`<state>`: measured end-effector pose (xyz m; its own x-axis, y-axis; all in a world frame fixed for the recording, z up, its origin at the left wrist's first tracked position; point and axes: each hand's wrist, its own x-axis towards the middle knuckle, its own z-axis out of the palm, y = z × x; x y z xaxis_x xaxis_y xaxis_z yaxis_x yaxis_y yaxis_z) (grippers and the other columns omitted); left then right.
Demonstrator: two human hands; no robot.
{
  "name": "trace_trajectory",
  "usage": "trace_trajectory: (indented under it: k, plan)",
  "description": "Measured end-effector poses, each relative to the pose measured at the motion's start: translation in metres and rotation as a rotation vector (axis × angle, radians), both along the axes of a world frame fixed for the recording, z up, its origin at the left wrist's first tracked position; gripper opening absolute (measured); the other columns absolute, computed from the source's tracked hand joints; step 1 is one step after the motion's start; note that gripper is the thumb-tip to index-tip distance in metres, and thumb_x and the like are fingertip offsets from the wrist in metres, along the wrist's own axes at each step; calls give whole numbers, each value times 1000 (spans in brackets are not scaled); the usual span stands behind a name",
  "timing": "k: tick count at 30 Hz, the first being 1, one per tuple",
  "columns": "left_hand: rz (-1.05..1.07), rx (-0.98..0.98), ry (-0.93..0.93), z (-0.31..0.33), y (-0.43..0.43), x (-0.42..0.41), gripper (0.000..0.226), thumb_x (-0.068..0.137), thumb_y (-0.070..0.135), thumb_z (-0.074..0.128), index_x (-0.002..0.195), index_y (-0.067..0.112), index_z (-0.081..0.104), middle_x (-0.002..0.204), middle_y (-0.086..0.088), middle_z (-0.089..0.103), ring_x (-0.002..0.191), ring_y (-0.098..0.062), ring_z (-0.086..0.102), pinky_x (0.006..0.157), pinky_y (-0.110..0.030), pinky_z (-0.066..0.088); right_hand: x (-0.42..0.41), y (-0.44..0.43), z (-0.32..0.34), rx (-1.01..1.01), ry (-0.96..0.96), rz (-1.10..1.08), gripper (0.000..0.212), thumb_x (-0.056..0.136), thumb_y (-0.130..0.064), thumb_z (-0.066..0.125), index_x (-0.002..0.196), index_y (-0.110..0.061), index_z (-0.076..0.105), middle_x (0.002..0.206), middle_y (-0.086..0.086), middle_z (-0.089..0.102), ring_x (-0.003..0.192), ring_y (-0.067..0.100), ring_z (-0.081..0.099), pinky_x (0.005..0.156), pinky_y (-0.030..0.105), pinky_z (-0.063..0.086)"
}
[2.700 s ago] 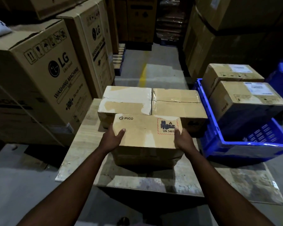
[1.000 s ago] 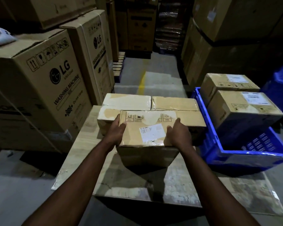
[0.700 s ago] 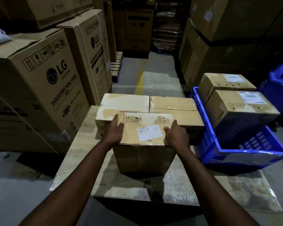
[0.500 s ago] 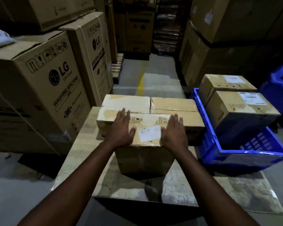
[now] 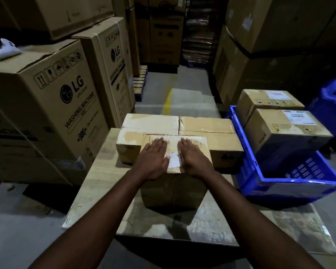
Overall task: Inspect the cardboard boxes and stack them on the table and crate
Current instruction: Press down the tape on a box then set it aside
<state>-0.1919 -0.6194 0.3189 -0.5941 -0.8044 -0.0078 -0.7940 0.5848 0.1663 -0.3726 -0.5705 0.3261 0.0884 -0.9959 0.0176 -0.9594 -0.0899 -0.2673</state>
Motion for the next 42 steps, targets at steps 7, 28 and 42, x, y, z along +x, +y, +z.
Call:
trace_trajectory:
  k: [7,28,42]
  plan:
    - [107,64,85,-4,-8,25,80,90,51,18,157,9,4,165,-9,1,152,-20,-3,123,-37,3,-32,8,-7,-30,-58,-202,55,106,-26,28,157,-8,17,165,8,11,153,21,3,123,37,4]
    - [72,-25,-4,-3,-7,-4,69,97,43,16,156,8,14,164,-11,11,151,-22,8,122,-37,9,-1,-12,-8,-5,63,0,59,103,-22,34,154,1,17,163,17,14,152,27,8,122,39,7]
    - [417,158,621,-8,7,19,60,102,12,41,155,4,15,162,-15,18,149,-26,19,116,-25,16,-48,18,-33,76,-1065,-513,50,88,-46,62,129,-18,56,126,5,67,108,20,66,96,42,52]
